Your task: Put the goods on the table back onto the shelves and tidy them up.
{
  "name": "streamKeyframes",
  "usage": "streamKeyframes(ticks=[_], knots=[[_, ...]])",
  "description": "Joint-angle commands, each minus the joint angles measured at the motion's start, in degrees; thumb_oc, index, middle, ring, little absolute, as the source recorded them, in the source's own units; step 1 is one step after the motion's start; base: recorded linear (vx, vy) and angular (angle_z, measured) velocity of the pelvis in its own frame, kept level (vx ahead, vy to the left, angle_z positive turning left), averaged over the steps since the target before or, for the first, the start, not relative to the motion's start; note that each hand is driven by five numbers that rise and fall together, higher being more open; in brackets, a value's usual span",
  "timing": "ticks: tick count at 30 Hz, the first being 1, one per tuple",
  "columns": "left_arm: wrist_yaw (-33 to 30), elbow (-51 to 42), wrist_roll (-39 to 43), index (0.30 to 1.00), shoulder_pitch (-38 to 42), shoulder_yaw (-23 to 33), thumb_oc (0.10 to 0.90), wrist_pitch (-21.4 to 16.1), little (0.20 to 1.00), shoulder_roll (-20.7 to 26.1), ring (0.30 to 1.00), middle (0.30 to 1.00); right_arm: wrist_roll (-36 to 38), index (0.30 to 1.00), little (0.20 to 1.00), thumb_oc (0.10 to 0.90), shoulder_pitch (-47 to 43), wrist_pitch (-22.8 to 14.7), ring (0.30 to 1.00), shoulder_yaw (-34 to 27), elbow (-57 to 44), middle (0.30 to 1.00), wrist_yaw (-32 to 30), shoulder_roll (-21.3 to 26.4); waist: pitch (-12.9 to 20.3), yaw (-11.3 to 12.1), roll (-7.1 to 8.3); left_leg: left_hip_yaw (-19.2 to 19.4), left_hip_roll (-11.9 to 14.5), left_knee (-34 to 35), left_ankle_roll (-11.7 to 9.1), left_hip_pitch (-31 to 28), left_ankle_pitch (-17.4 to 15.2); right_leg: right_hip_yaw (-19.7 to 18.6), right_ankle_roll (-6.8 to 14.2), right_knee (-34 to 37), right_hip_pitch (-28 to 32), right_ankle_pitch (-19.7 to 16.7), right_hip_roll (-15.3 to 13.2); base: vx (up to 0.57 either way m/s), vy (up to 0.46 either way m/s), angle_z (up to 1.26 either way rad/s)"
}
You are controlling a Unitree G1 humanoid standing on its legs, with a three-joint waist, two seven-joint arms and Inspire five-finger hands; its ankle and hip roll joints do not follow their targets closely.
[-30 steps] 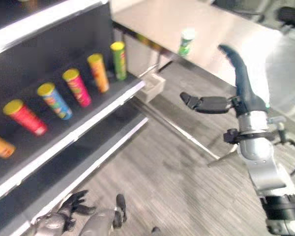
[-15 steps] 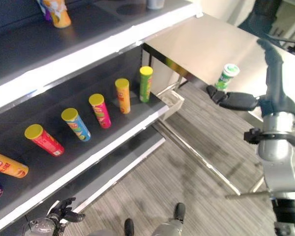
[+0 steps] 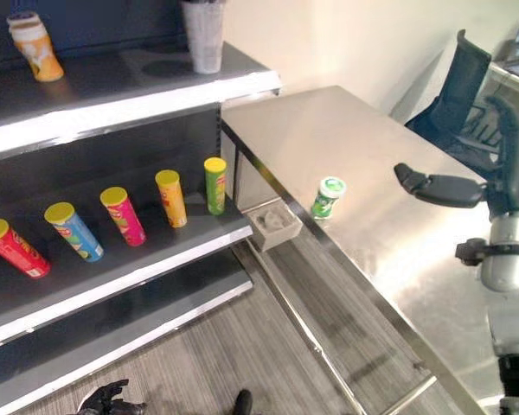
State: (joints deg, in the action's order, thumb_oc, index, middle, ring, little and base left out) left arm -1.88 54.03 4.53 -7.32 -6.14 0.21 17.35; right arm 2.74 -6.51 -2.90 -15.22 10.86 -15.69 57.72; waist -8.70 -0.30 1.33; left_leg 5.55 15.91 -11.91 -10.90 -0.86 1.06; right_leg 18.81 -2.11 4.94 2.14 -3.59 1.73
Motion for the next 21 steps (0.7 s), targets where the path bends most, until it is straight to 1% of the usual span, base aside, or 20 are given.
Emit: streamKeyframes(ticks=[1, 2, 3, 4, 5, 6, 7, 8, 12, 14, 18, 21], knots=[[0.65, -2.49, -0.32, 0.900, 2.18, -2.55, 0.800, -0.78, 0.900, 3.79, 0.900, 0.900, 5.94, 0.900, 0.900, 0.800, -3.14, -3.98, 0.900, -3.50, -2.97, 0.900, 0.84, 4.20, 0.46, -0.01, 2.40, 7.28, 4.77, 0.98, 0.98, 1.64, 1.15, 0.90, 9.92, -0.63, 4.34, 5.65, -9.22, -0.03, -0.070, 0.45], [0.90, -2.67, -0.59, 0.900, 2.40, -2.69, 0.800, -0.63, 0.900, 3.82, 0.900, 0.900, 6.80, 0.900, 0.900, 0.800, -3.03, -3.90, 0.900, -3.29, -2.49, 0.900, 1.42, 4.12, -0.13, 0.33, 2.63, 8.94, 3.55, 0.41, 1.74, 2.97, 0.71, 1.46, 9.77, -0.54, 4.22, 5.00, -9.53, -0.03, -0.011, 0.44], [1.10, -2.66, -0.69, 0.900, 2.55, -2.86, 0.800, -0.71, 0.900, 3.79, 0.900, 0.900, 7.36, 0.900, 0.900, 0.800, -3.21, -3.95, 0.900, -3.12, -2.31, 0.900, 1.81, 3.91, -0.29, 0.56, 2.68, 8.79, 1.85, 0.97, 1.95, 3.95, 0.07, 1.36, 9.96, -0.48, 4.02, 4.72, -9.79, -0.07, 0.063, 0.26], [0.69, -2.42, -1.06, 0.900, 2.31, -3.15, 0.800, -0.48, 0.900, 3.78, 0.900, 0.900, 7.82, 0.900, 0.900, 0.800, -3.29, -4.35, 0.900, -2.96, -1.97, 0.900, 1.30, 4.30, -0.14, 0.69, 2.08, 7.73, -0.68, 3.47, 2.33, 3.70, -0.87, 1.08, 10.24, -1.09, 3.37, 4.79, -9.63, 0.01, 0.096, 0.08], [1.18, -2.31, -1.35, 0.900, 2.44, -3.67, 0.800, -0.91, 0.900, 3.49, 0.900, 0.900, 7.77, 0.900, 0.900, 0.800, -3.08, -4.13, 0.900, -3.28, -2.09, 0.900, 2.43, 4.31, -0.18, 0.64, 1.82, 6.21, -2.24, 5.39, 2.40, 3.34, -1.13, 0.72, 10.28, -1.66, 3.24, 4.50, -10.00, 0.02, 0.087, -0.09], [1.18, -2.28, -1.36, 0.900, 2.47, -3.73, 0.800, -0.93, 0.900, 3.48, 0.900, 0.900, 7.78, 0.900, 0.900, 0.800, -2.94, -4.11, 0.900, -3.42, -2.16, 0.900, 2.45, 4.30, -0.19, 0.59, 1.84, 6.13, -2.34, 5.55, 2.44, 3.29, -1.03, 0.83, 10.31, -1.68, 3.29, 4.53, -10.07, 0.09, 0.195, -0.09], [1.69, -1.00, -1.91, 0.900, 3.00, -4.45, 0.800, -1.22, 0.900, 3.49, 0.900, 0.900, 8.67, 0.900, 0.900, 0.800, -4.85, -4.05, 0.900, -1.47, -1.13, 0.900, 3.26, 2.71, 1.32, 0.19, 1.47, 6.25, -4.79, 9.44, 2.97, 1.77, -1.11, 0.56, 11.09, -2.52, 2.27, 3.50, -11.77, 0.08, 0.166, -0.13], [1.68, -0.95, -1.92, 0.900, 3.00, -4.40, 0.800, -1.26, 0.900, 3.48, 0.900, 0.900, 8.65, 0.900, 0.900, 0.800, -4.97, -4.05, 0.900, -1.34, -1.09, 0.900, 3.24, 2.70, 1.34, 0.21, 1.53, 6.37, -4.87, 9.56, 3.01, 1.68, -1.08, 0.47, 11.14, -2.55, 2.23, 3.50, -11.84, 0.11, 0.208, -0.09], [1.44, 0.31, -2.02, 0.900, 2.45, -3.44, 0.800, -1.26, 0.900, 3.88, 0.900, 0.900, 8.30, 0.900, 0.900, 0.800, -6.73, -3.58, 0.900, 0.98, -0.74, 0.900, 3.82, 1.14, 2.18, 0.47, 1.37, 7.74, -6.39, 12.78, 3.74, -0.74, -0.91, -0.93, 12.16, -3.40, 1.55, 2.59, -13.80, 0.07, 0.114, -0.25], [0.99, 1.33, -1.92, 0.900, 1.72, -2.02, 0.800, -1.39, 0.900, 3.82, 0.900, 0.900, 7.08, 0.900, 0.900, 0.800, -6.52, -3.13, 0.900, 3.49, -0.98, 0.900, 5.47, -0.63, 2.70, 1.04, 1.38, 8.54, -7.04, 14.93, 4.16, -2.66, -0.58, -1.44, 12.98, -3.56, 1.49, 1.91, -15.10, 0.13, 0.119, -0.34], [1.48, 1.23, -2.95, 0.900, 0.41, -2.25, 0.800, -1.58, 0.900, 3.32, 0.900, 0.900, 5.18, 0.900, 0.900, 0.800, -5.43, -3.23, 0.900, 5.61, -1.82, 0.900, 7.29, -1.70, 2.74, 1.61, 1.16, 8.56, -7.10, 16.04, 4.22, -3.37, -0.27, -0.87, 13.41, -2.84, 1.66, 1.40, -15.58, 0.07, 0.022, 0.10], [1.75, 1.48, -3.36, 0.900, -0.47, -2.35, 0.800, -1.56, 0.900, 2.97, 0.900, 0.900, 1.96, 0.900, 0.900, 0.800, -5.66, -2.72, 0.900, 6.23, -0.73, 0.900, 6.30, -1.95, 2.65, 1.98, 0.92, 8.34, -6.92, 16.20, 4.09, -2.98, 0.09, -0.17, 13.56, -2.29, 1.72, 1.20, -15.56, 0.04, -0.013, 0.07]])
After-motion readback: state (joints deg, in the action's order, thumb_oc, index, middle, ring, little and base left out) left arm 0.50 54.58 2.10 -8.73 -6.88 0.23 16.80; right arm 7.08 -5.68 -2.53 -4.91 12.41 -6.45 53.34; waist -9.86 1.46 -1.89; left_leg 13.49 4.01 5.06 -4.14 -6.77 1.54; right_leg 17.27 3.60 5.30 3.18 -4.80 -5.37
